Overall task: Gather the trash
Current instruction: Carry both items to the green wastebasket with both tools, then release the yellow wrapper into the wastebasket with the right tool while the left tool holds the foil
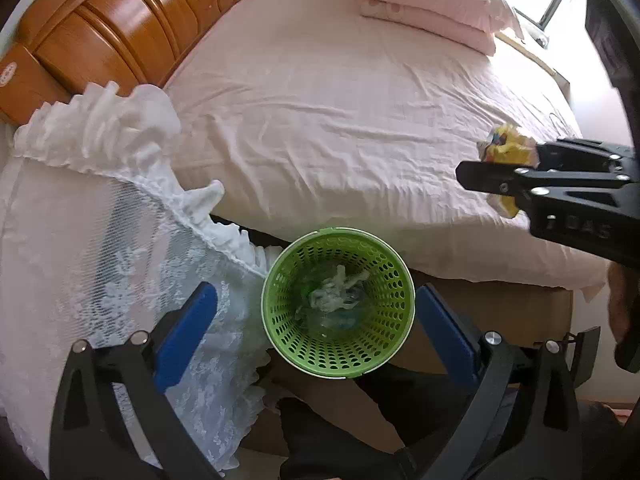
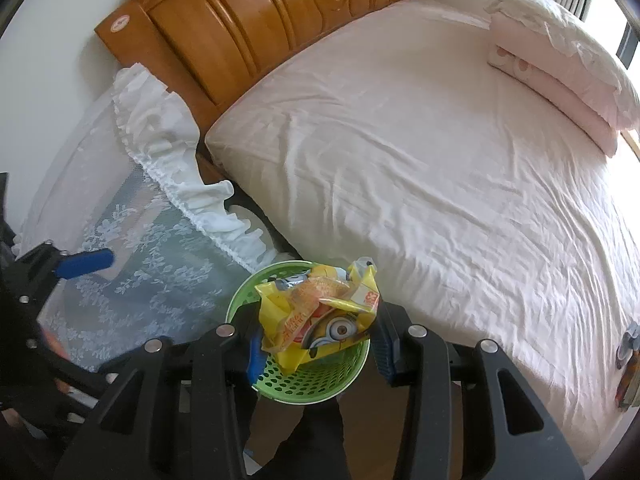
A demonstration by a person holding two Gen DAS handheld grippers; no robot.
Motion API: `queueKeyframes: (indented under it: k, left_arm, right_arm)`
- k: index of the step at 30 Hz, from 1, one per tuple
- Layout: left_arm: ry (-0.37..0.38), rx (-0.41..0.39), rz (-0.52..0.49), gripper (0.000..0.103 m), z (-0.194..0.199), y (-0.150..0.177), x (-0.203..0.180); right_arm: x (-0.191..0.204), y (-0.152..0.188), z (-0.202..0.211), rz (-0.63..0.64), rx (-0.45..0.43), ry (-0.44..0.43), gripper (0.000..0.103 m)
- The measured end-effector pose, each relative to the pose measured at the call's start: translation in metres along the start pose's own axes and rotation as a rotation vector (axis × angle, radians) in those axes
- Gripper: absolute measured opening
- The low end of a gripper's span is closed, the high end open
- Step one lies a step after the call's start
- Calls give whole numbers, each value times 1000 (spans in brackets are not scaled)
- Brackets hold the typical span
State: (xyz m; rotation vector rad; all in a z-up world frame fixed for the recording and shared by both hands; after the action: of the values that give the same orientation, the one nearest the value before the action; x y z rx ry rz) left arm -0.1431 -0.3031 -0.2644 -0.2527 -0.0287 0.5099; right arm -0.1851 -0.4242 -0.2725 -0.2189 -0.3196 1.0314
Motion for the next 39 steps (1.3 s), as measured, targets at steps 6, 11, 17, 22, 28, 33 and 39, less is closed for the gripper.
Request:
queueKeyframes:
  k: [6, 11, 17, 22, 28, 33, 39]
  left_arm:
    - [-31, -22, 28, 95, 21, 6, 24]
    - [-76, -28, 38, 95, 34, 17, 43]
    - [-103, -13, 85, 95, 40, 32, 64]
    - [-120, -15, 115, 95, 47, 42, 77]
    - [-138, -16, 151, 95, 53, 49, 93]
    - [-151, -27, 181, 95, 59, 54, 106]
    - [-235, -113, 292, 95, 90, 57, 141]
  right_arm:
    - [4, 6, -19, -15, 14, -20, 43]
    - [23, 28, -61, -8, 78, -54, 43]
    - [45, 57, -111, 8, 174, -64, 44]
    - [53, 69, -136, 0, 225, -37, 77]
    - [51, 73, -153, 3, 293, 7, 86]
    - [56, 62, -145, 7, 285, 27, 90]
    - [88, 16, -89, 176, 178, 157, 90]
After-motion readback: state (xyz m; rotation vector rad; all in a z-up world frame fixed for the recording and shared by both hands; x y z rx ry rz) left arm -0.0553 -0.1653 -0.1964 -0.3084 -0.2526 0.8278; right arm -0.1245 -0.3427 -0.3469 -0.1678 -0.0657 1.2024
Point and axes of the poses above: each gripper's, at about its wrist camera, not at the fingertips, and z roughly against the way its jaws point, x to its left, y to its underside, the point moved 6 cm from there along -z, roughly the way its jaws point, and after that the axes turned 3 degrees about x, right-handed, at the moved point
